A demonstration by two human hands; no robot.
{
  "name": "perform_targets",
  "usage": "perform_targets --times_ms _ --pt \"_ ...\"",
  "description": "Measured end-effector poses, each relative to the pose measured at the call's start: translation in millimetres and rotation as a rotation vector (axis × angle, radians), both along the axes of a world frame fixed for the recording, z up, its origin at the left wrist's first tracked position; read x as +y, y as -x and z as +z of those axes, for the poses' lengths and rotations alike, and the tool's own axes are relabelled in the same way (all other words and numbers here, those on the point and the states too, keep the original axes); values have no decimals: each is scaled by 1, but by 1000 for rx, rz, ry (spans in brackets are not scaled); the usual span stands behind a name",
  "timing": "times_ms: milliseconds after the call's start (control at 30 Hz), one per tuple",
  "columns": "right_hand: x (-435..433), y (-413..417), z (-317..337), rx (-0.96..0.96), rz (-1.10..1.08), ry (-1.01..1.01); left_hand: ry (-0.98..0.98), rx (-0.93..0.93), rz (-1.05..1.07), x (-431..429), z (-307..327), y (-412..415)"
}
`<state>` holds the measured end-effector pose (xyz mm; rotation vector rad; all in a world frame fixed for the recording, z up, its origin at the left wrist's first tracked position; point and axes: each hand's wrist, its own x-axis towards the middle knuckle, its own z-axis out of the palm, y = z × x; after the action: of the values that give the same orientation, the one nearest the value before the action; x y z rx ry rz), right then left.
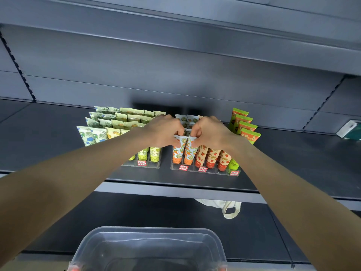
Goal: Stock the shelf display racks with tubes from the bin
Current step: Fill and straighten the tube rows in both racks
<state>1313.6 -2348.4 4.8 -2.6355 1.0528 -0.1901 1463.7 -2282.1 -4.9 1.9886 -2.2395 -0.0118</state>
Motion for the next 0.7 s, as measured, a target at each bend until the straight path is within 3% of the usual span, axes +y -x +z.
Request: perform_targets --times_ms 700 --pt "-1 -3 1 50 6 16 -11 14 12 1 -1 0"
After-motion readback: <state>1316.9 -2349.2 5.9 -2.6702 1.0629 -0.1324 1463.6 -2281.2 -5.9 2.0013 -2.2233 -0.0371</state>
